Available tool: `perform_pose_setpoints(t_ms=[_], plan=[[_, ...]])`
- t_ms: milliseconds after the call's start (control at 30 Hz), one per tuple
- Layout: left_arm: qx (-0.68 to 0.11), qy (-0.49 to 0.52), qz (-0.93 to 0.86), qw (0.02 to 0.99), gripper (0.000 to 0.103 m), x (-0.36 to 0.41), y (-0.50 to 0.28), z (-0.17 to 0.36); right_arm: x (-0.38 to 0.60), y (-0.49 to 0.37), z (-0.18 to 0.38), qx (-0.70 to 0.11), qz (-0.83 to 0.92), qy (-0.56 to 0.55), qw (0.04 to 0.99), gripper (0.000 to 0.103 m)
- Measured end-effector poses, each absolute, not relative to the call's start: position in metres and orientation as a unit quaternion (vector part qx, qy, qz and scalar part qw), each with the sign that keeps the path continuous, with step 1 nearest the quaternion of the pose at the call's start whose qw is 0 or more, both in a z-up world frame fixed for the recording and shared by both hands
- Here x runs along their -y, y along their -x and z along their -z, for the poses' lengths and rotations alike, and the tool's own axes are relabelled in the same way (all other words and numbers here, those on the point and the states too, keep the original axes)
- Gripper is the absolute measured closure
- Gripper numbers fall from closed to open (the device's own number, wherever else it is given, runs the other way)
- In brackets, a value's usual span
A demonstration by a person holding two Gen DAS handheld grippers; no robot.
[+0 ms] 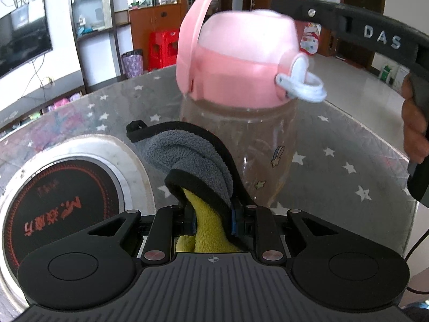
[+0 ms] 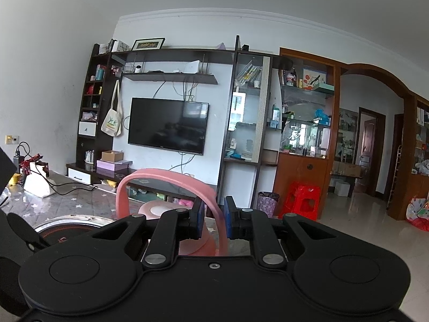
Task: Clean container
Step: 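Tilt and swing the bottle body across the cloth with the right gripper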
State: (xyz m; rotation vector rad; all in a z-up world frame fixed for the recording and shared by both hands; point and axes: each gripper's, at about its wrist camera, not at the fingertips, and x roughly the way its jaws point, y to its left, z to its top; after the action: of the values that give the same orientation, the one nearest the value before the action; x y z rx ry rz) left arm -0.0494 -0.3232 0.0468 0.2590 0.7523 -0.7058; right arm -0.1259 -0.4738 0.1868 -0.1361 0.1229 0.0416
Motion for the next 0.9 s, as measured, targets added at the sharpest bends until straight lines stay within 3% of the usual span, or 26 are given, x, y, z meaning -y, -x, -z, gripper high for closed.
perform_pose_setpoints(t_ms=[433,900], plan=[[-0.389,-0.117,0.325,0.854,0.081,0.322,0.038,-0.03,0.477,0.126,-0.187,-0.058,-0.02,0.07,0.996,0.086],[-0.312,-0.108,0.332,0.884,0.081,0.314,0.053,-0.095,0.478,0.127,-0.182,-0.058,-0.022,0.071,0.996,0.086]])
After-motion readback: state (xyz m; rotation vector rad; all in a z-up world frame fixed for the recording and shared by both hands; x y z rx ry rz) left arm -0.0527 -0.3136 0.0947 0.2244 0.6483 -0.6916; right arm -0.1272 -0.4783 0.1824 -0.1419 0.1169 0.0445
